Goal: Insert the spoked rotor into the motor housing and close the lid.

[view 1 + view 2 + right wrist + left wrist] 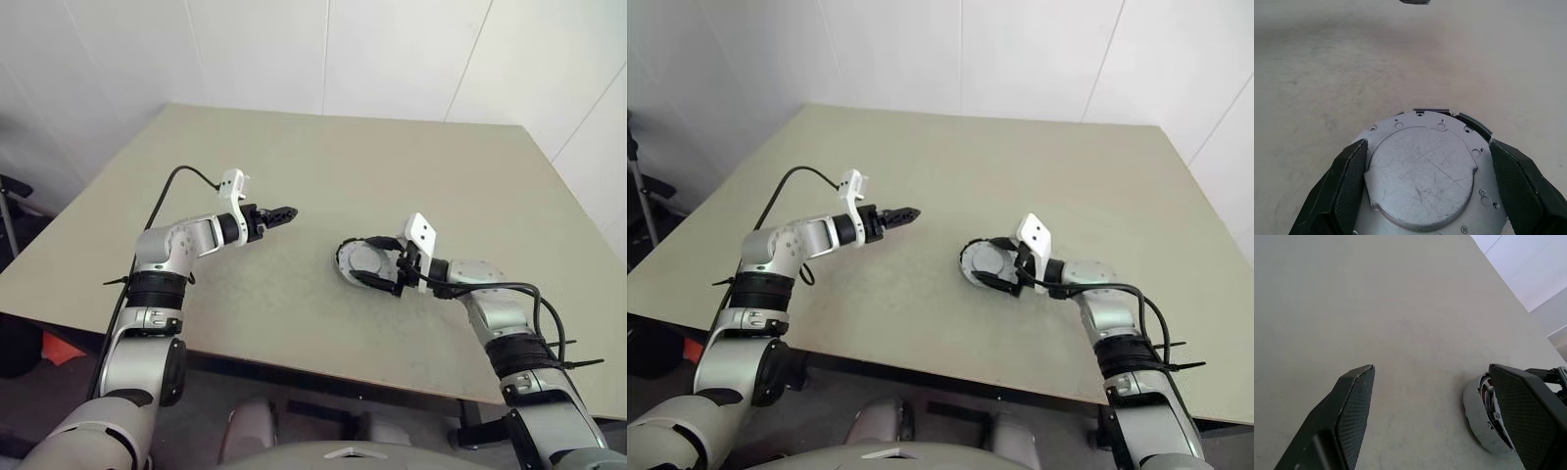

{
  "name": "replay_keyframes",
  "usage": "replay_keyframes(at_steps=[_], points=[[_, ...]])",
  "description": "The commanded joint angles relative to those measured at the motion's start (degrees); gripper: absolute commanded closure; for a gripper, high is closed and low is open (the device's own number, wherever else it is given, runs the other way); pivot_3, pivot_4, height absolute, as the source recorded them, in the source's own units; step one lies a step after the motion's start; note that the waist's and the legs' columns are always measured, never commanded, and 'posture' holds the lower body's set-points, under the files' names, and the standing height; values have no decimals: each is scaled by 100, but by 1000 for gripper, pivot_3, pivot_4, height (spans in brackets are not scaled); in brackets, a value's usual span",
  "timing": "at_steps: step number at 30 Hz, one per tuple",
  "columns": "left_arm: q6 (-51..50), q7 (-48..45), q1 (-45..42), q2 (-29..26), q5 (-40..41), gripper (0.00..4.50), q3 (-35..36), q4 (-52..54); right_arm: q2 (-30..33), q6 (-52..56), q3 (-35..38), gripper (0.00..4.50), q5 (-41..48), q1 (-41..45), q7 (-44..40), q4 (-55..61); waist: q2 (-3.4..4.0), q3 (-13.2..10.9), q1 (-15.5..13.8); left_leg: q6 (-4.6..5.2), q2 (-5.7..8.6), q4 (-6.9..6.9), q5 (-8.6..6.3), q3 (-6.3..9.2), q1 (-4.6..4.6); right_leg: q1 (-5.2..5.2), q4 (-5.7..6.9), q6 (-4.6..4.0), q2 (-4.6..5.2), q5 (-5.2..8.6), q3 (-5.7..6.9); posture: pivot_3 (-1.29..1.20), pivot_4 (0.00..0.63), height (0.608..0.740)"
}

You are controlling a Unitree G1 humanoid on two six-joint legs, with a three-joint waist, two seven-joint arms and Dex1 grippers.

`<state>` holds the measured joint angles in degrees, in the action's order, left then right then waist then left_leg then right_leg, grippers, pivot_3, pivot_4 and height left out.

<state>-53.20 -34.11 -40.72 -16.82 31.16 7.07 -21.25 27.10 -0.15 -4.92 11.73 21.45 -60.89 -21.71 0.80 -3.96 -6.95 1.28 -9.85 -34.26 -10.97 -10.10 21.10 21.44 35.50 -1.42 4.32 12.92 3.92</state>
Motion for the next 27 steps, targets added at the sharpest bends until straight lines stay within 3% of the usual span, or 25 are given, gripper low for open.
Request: replay_keyframes(at_steps=[1, 9, 14, 21, 27], points=[[42, 26, -62, -35, 19, 549, 93, 210, -17, -24, 84, 26, 18, 107, 63, -115, 0, 0, 4, 0, 0, 0, 0, 0, 0, 0, -2, 0, 0, 0, 0, 0, 0, 740], [72, 77, -34, -13, 25, 549, 119, 188, 61, -238, 95, 26, -94, 203, 85, -273, 0, -1, 7, 0, 0, 0, 0, 0, 0, -6, -15, 1, 0, 0, 0, 0, 0, 740], [80, 98, -29, -7, 30, 549, 135, 167, 57, -324, 83, 1243, -145, 237, 151, -435, 1, -1, 12, 0, 0, 1, 1, 0, -2, -19, -40, 1, 0, 1, 0, 0, 0, 740], [80, 105, -32, -5, 17, 549, 139, 138, 2, -481, 26, 1279, -254, 288, 284, -567, -1, -2, 24, 0, 8, 5, 1, -6, 0, -33, -88, 4, 4, 3, -4, 0, 0, 740], [90, 124, -4, -1, 2, 549, 131, 128, -56, 445, 259, 1279, 432, 413, 29, -31, 0, -6, 72, 0, 7, 7, 1, -5, 1, -31, -86, 31, 3, 19, -4, 0, 0, 740]])
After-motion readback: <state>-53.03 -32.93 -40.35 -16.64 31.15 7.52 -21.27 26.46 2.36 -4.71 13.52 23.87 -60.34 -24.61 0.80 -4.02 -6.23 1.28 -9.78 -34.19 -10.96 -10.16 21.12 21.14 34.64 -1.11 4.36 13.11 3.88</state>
